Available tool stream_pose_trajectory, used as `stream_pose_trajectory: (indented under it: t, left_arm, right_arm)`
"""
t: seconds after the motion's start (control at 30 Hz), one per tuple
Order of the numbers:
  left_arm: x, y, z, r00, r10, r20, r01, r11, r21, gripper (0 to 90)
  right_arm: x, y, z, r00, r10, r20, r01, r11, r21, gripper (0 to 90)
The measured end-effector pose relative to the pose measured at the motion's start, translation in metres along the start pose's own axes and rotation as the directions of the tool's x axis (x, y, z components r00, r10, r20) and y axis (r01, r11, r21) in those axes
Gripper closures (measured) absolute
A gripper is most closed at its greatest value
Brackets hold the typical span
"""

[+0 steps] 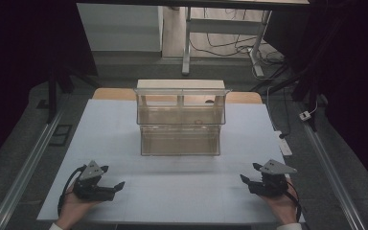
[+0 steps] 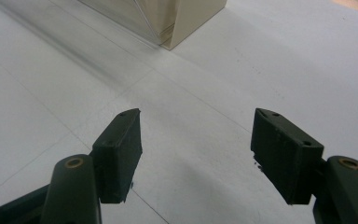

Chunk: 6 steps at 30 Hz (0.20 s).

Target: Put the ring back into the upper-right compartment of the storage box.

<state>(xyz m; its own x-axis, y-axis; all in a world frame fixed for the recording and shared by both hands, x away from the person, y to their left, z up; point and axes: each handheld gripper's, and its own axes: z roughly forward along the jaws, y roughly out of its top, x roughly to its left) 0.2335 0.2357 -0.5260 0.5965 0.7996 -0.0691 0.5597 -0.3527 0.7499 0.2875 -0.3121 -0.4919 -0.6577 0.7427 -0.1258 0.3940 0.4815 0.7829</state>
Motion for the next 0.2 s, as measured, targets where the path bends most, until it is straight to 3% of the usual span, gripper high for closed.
stream_pose_trajectory:
  t: [0.2]
  left_arm:
    - [0.0002,0.0,0.0002,1.0,0.0,0.001,0.0,1.0,0.002,12.7]
  right_arm:
    - [-0.0001,-0.0001,0.0004,1.0,-0.001,0.0,0.001,1.0,0.0,33.3]
